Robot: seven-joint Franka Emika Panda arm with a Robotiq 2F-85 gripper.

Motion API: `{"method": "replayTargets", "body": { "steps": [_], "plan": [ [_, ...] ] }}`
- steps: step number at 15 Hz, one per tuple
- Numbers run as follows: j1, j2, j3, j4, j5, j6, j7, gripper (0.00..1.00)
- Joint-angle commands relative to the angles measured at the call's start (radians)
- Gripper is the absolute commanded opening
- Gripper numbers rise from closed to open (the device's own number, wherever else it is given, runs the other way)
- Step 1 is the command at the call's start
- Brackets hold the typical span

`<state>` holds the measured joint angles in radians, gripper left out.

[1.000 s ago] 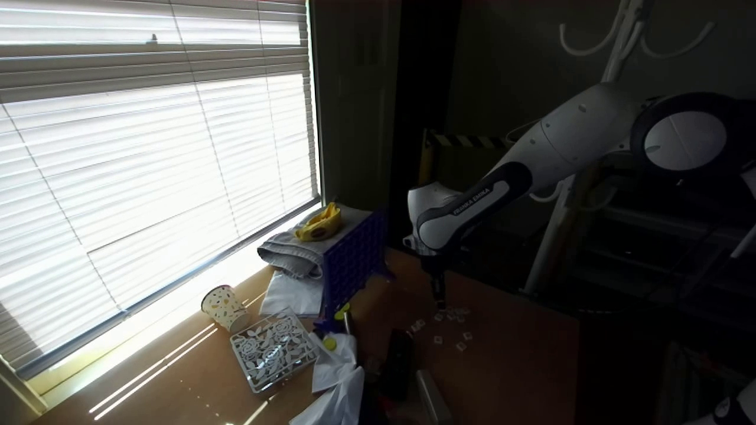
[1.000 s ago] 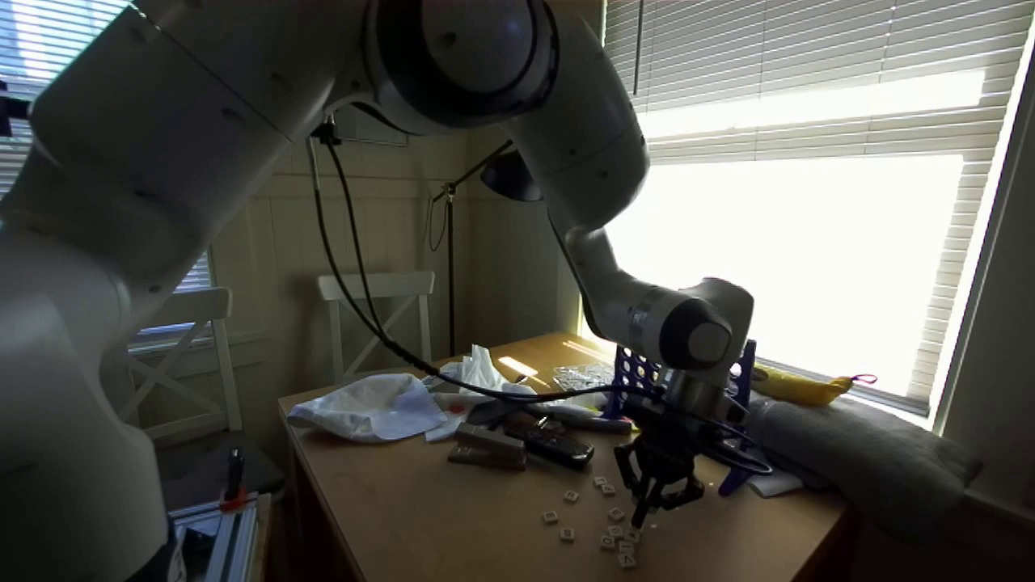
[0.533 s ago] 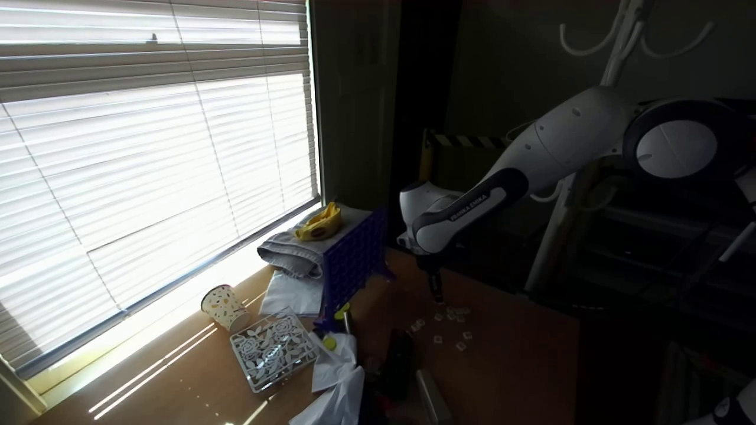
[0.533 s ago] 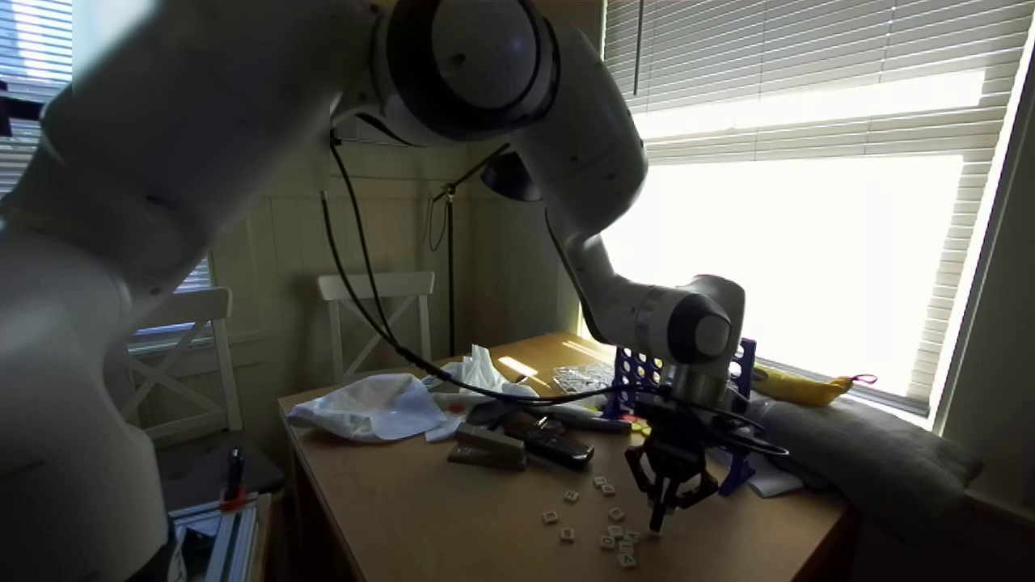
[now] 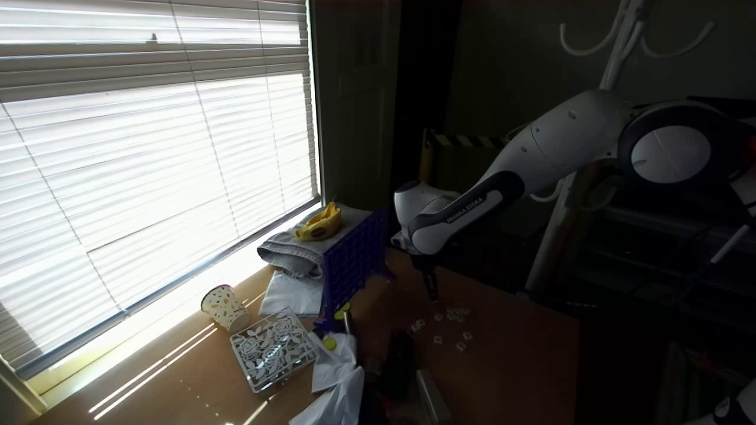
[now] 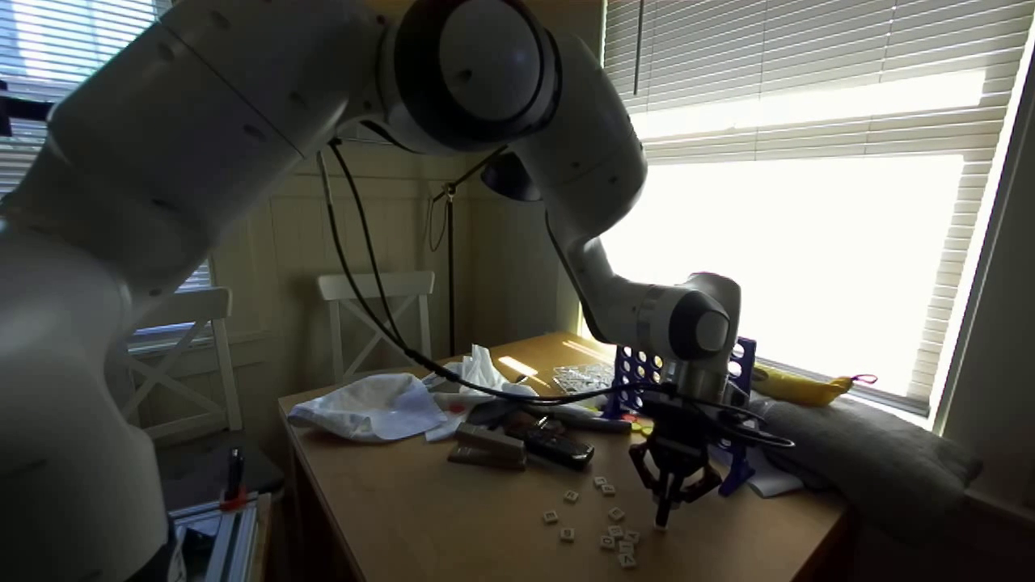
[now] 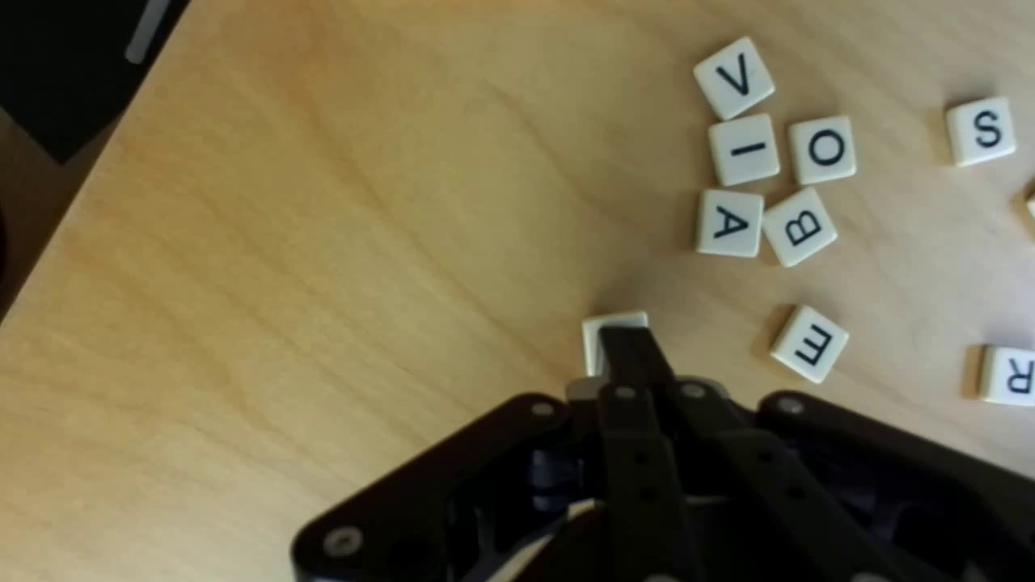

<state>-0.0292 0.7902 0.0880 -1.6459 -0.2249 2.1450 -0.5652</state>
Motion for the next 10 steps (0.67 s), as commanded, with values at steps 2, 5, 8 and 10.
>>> {"method": "replayTargets", "body": {
  "steps": [2, 5, 8, 10],
  "plan": [
    [0.017, 0.035, 0.009, 0.015, -0.039, 0.002, -0.079, 0.0],
    [0.04, 0.026, 0.004, 0.002, -0.066, 0.009, -0.108, 0.0],
    [0.058, 0.025, 0.004, 0.0, -0.091, 0.01, -0.129, 0.0],
    [0.067, 0.025, 0.005, 0.0, -0.103, 0.006, -0.146, 0.0]
  ]
}}
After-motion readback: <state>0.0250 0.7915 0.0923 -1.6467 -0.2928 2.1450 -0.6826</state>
